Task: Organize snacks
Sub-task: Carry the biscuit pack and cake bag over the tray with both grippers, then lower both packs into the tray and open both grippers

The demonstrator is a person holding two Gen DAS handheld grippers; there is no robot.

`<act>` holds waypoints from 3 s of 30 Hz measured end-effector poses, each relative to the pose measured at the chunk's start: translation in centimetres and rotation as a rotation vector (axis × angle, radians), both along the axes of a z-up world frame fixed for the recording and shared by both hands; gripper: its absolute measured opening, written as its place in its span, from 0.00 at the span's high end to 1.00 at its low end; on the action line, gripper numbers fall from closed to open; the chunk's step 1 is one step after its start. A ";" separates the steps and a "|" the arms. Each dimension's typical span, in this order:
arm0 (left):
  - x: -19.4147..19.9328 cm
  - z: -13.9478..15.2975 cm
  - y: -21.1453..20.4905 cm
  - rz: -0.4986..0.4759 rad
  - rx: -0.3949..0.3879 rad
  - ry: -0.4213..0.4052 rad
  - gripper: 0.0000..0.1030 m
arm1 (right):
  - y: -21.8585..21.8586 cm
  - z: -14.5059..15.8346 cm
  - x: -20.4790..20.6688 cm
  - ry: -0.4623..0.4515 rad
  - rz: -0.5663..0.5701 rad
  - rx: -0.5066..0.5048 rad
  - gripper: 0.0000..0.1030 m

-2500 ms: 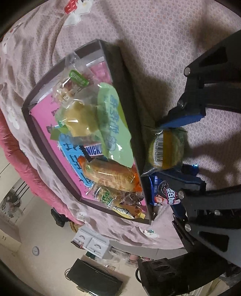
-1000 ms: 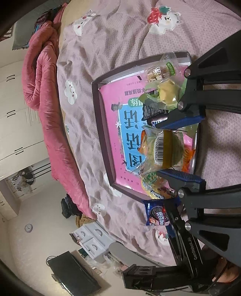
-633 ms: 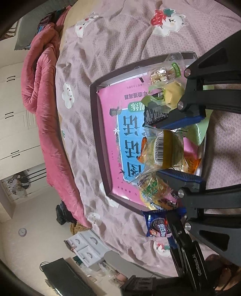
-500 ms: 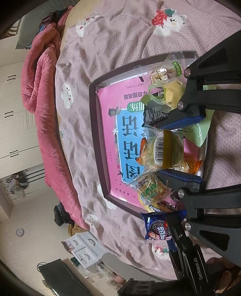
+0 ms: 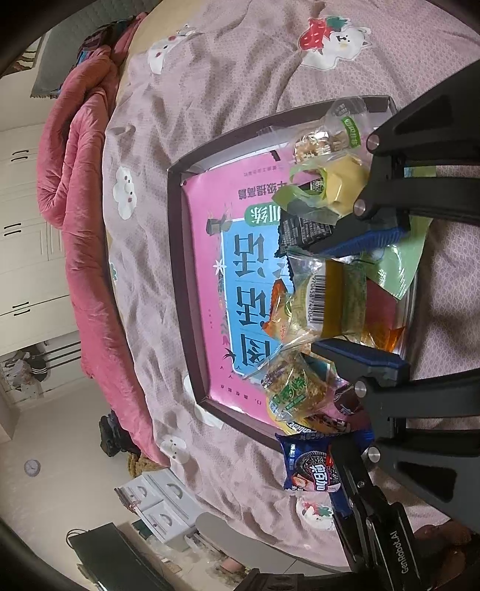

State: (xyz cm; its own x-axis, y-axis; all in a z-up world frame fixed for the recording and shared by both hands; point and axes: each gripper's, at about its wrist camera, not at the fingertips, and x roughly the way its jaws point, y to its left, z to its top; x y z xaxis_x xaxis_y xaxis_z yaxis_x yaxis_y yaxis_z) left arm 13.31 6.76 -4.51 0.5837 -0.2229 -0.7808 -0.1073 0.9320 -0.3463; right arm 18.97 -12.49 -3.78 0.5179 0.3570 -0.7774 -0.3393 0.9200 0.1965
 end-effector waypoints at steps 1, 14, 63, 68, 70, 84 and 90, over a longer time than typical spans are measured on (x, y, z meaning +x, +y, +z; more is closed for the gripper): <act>0.0 0.0 0.0 0.001 -0.002 0.000 0.48 | 0.0 0.0 0.0 0.000 -0.001 0.000 0.56; 0.6 -0.2 -0.1 -0.005 0.000 0.004 0.47 | -0.1 0.1 -0.2 -0.012 -0.009 -0.007 0.49; 1.1 -0.5 0.8 0.027 0.002 0.011 0.47 | 1.2 -0.7 -1.0 0.019 0.049 -0.009 0.44; 1.2 -0.5 0.8 0.026 0.004 0.012 0.47 | 1.3 -0.7 -1.0 0.018 0.051 -0.012 0.44; 1.2 -0.5 0.8 0.026 0.005 0.011 0.47 | 1.4 -0.7 -1.0 0.018 0.053 -0.013 0.44; 1.5 -0.5 1.1 0.020 0.006 0.013 0.47 | 3.7 -1.3 -1.1 0.042 0.119 -0.037 0.43; 1.5 -0.6 1.3 0.020 0.008 0.012 0.47 | 5.3 -1.4 -1.4 0.027 0.162 -0.060 0.43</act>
State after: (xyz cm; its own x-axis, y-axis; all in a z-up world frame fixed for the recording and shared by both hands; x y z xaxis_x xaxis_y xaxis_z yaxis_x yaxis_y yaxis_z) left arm 14.78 8.07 -5.08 0.5787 -0.2053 -0.7893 -0.1301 0.9322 -0.3379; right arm 17.58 -7.15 -5.16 0.4357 0.3863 -0.8130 -0.4791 0.8642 0.1539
